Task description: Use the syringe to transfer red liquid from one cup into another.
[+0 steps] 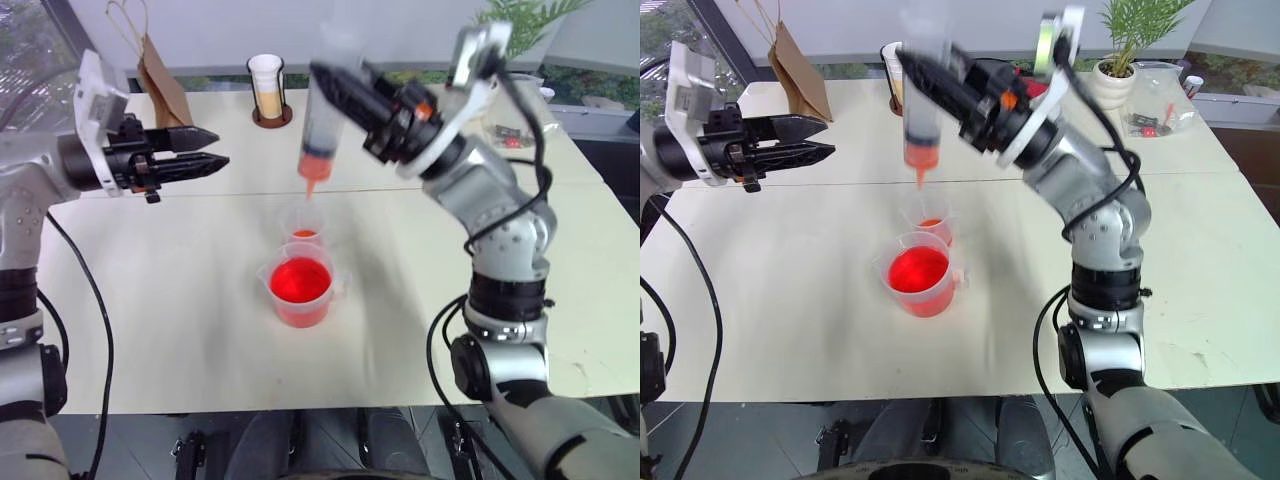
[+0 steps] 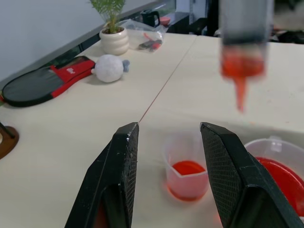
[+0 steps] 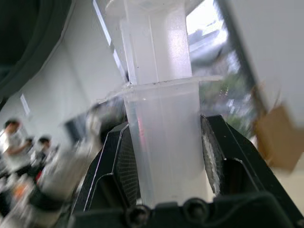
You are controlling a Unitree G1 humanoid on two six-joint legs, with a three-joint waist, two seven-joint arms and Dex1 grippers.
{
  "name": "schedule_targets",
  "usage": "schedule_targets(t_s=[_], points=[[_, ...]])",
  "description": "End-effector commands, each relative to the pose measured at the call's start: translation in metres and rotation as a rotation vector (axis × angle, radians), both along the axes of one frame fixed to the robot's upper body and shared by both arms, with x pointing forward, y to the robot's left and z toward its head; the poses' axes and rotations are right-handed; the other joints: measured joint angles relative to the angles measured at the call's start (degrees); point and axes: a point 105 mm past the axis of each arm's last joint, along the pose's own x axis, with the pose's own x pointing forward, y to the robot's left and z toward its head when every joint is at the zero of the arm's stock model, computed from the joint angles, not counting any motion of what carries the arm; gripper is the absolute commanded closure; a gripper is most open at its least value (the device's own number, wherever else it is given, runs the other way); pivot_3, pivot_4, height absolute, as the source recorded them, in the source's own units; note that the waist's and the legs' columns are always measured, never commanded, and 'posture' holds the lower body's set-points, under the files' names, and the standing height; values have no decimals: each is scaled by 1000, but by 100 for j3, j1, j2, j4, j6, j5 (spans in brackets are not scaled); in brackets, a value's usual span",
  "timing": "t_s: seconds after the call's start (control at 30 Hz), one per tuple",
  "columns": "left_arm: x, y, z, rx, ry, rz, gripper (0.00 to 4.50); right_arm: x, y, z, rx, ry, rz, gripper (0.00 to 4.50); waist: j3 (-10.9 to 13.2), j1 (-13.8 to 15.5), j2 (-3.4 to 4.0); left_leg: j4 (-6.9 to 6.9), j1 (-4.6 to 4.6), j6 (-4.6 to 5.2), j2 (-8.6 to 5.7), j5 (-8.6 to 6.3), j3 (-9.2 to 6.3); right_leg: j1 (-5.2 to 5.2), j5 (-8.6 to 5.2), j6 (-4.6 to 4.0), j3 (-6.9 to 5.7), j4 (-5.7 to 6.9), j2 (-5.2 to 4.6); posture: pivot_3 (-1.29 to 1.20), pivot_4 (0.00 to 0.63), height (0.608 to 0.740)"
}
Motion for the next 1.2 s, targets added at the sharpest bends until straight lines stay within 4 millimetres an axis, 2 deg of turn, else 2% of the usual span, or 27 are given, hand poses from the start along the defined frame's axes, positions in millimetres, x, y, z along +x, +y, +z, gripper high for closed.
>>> schedule_targets(t_s=[0.03,0.23,0.3,0.5,0.57,0.73,1.03,1.07,1.13,1.2], points=[[0,1,12,-17,-66,6,2424,19,8,-5,-34,-42,-24,2969,0,-9,0,1,0,0,-1,0,2,1,0,0,0,0,0,0,150,739],[10,6,22,-12,-132,37,2424,34,28,-37,-122,-40,20,2969,1,-84,0,1,-1,-1,-1,0,4,-2,0,0,1,2,0,0,150,739],[13,5,33,-22,-163,30,2424,37,31,-46,-145,-42,18,2969,0,-104,0,2,-1,-1,-2,1,3,-1,0,0,1,2,-1,0,150,739],[24,-24,78,-111,-326,-32,2424,38,34,-55,-172,-61,14,2969,0,-106,-1,6,-1,-2,-6,1,-2,3,0,0,-4,1,-3,0,150,739],[30,-34,87,-135,-357,-39,2424,37,37,-58,-187,-75,8,2969,0,-125,-1,6,-1,-2,-6,1,-1,3,0,0,-4,1,-3,0,150,739],[31,-58,87,-131,-358,-142,2424,37,38,-62,-201,-92,-15,2969,0,-162,-1,2,-1,-4,-5,3,0,-5,0,0,-3,7,-2,0,150,739],[41,-79,74,-106,-328,-209,2424,33,42,-66,-208,-97,-17,2969,0,-183,-1,5,-1,-5,-5,3,2,-10,0,1,-1,18,-3,0,150,739],[44,-81,73,-102,-329,-201,2807,33,43,-66,-210,-98,-16,2969,0,-183,-1,6,-1,-5,-6,3,2,-9,0,1,-1,18,-3,0,150,739],[48,-83,72,-104,-340,-185,3181,31,44,-67,-213,-101,-13,2969,0,-173,-1,6,-1,-5,-6,3,1,-9,0,1,-1,19,-3,0,150,739],[48,-86,74,-111,-350,-189,4211,31,46,-68,-214,-103,-12,2969,0,-167,-1,6,-1,-5,-6,3,2,-10,0,1,-1,18,-3,0,150,739]])
